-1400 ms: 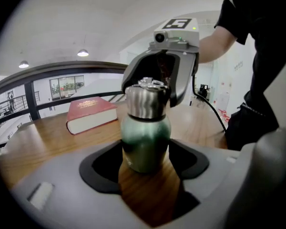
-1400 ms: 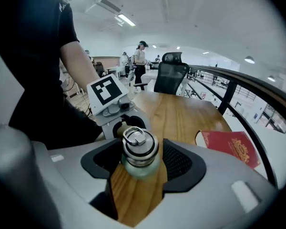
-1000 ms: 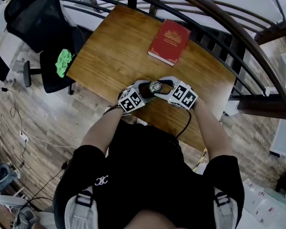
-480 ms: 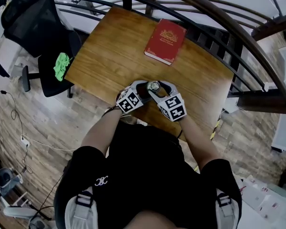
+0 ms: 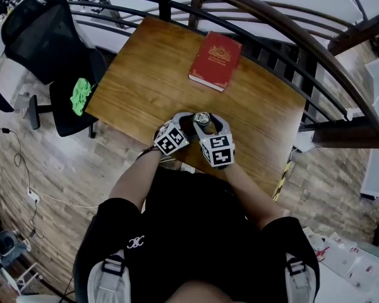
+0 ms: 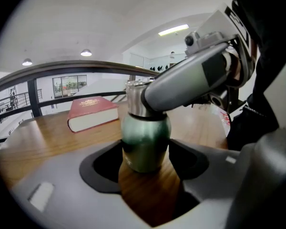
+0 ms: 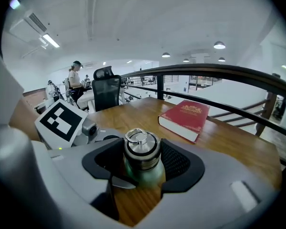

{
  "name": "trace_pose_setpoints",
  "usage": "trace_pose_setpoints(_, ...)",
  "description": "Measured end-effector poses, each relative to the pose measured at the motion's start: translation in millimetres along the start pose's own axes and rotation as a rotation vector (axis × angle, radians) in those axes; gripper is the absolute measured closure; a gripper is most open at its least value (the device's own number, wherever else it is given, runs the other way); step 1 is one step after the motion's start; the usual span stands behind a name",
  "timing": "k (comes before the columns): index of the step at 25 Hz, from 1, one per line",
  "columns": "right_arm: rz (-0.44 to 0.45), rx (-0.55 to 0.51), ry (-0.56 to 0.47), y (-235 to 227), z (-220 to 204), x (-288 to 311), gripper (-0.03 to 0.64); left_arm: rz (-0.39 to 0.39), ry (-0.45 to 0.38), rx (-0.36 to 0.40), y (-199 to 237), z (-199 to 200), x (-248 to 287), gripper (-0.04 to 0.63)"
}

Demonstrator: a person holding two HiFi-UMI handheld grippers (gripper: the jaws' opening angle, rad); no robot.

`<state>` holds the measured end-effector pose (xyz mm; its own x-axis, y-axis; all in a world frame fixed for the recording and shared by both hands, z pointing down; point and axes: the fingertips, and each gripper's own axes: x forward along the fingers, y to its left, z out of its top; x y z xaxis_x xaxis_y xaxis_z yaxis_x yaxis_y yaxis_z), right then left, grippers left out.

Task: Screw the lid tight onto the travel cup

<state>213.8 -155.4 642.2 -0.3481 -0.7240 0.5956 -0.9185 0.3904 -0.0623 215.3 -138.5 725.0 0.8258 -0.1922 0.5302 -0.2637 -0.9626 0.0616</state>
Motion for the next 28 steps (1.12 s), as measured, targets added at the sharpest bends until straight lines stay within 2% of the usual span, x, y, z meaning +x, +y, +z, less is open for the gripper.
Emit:
trace_pose_setpoints(2,0.054,-0.033,-0.008,0.1,-1.1,-1.3,0.367,-0.006,-0.004,0.000,-1.8,1.2,1.0,0.244)
trace_pose_setpoints(5,0.175,-0.171,0.010,3.7,-3.8,-1.2,0.365,-0.017,0.002,0.011,-2.1,1.4,0.9,0.244)
trace_pose_setpoints(9,0.337,-0.403,0.099,4.4,-10.1,-0.4,0.365,-0.028,0.011,0.021,-0.5,1.9,1.8,0.244)
trace_pose_setpoints(13,0.422,-0.493,0.188,6.9,-9.3,-1.1,0.371,-0.032,0.008,0.020,-0.6,3.2,0.6,0.244)
trace_pose_setpoints(16,0.390,-0.449,0.181,7.3,-7.1,-0.7,0.371,-0.030,0.003,0.001,-1.4,3.5,0.2,0.244)
trace_pose_setpoints(23,0.203,-0.263,0.063,2.0,-5.8,-0.8,0.373,-0.007,0.026,-0.002,-1.2,0.6,-0.1,0.245)
trace_pose_setpoints(28,0.058,-0.151,0.054,1.4,-6.1,-1.9,0.373,-0.014,0.045,0.002,-0.7,0.9,-0.6,0.245)
